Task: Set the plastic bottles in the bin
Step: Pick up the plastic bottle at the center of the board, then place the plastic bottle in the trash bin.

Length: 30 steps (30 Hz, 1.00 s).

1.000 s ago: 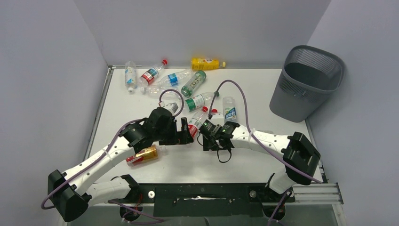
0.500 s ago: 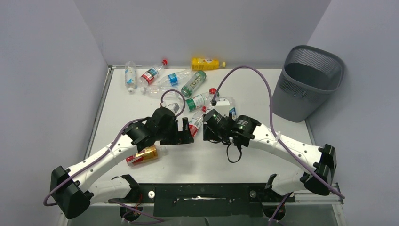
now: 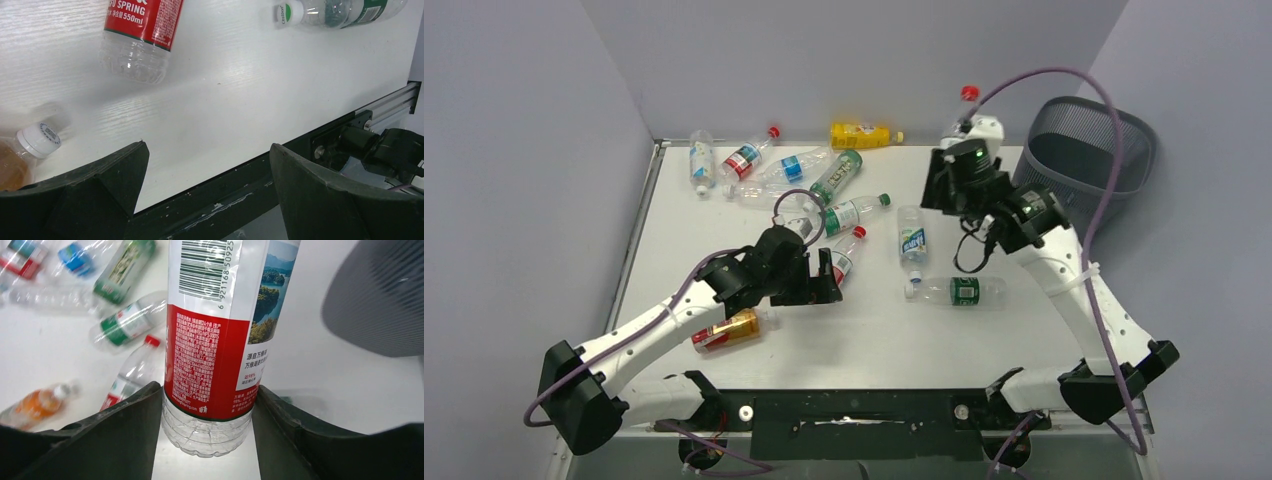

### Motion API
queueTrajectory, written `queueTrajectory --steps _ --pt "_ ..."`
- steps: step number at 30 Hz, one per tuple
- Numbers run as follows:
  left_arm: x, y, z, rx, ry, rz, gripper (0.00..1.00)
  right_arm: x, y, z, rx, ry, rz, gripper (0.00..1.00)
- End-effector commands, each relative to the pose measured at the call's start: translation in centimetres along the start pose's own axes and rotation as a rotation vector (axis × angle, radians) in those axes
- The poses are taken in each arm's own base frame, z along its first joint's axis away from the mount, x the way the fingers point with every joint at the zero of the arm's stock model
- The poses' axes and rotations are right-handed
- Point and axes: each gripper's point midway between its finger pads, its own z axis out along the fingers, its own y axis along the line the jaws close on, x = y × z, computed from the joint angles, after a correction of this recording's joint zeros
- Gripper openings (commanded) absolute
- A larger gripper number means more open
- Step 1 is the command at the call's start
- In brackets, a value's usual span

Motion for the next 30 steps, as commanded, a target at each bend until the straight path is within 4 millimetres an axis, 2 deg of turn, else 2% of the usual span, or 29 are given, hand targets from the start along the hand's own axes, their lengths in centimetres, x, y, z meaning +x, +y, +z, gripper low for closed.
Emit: queueTrajectory --steps 1,5,9,13,18,21,24,30 --pt "-2.0 -2.4 -0.5 0.072 -0.066 0.004 0.93 -7.1 -6.3 -1.8 0.067 -0.151 0.004 0.5" --pt "-1.8 -2.6 -0.3 0.076 -0.057 0.01 0.93 -11.7 -11.1 -2.3 0.143 -0.252 0.054 0.5" --pt "-1.8 -2.6 -0.1 0.07 -0.047 0.022 0.93 -14.7 -15.3 -2.1 0.203 -0.309 0.092 0.5" --pt "-1.7 -2.6 0.0 0.07 -0.041 0.026 0.93 -15.9 -19.9 -0.9 0.266 -0.318 0.139 0.49" --pt "-1.6 -2.5 0.1 0.068 -0.04 0.028 0.93 -16.1 -24.9 0.8 0.299 -0.306 0.208 0.49" --pt "-1.6 -2.5 0.4 0.066 -0.037 0.031 0.93 -16.6 -26.5 1.7 0.29 -0.304 0.238 0.49" --pt "-1.5 -2.5 0.7 0.07 -0.036 0.03 0.93 -16.6 -27.2 3.3 0.281 -0.272 0.253 0.49" --pt "-1.4 -2.4 0.9 0.075 -0.039 0.024 0.93 -14.8 -27.4 6.8 0.248 -0.171 0.281 0.49"
